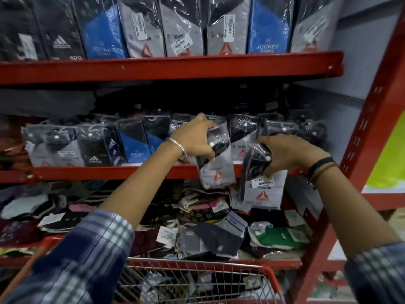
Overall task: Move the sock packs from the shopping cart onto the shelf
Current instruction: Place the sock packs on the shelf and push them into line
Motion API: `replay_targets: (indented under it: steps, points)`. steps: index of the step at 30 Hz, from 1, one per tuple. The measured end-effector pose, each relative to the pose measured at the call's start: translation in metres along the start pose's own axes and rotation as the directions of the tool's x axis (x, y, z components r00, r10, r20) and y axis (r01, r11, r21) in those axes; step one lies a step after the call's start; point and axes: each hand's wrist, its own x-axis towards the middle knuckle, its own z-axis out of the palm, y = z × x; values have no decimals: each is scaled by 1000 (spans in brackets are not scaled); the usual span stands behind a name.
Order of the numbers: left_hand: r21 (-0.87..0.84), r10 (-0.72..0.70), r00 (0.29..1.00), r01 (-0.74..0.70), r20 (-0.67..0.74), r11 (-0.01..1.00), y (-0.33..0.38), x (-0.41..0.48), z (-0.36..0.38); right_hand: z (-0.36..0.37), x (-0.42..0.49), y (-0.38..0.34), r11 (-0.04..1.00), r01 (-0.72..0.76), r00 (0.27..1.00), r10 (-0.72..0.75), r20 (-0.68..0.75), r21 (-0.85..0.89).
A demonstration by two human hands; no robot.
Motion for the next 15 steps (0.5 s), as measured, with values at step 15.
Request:
replay_targets:
  steps: [15]
  points:
    - [211, 31, 997, -16, -71, 977, -4, 76, 20, -37, 35, 16, 998, -13, 982, 2, -186, -58]
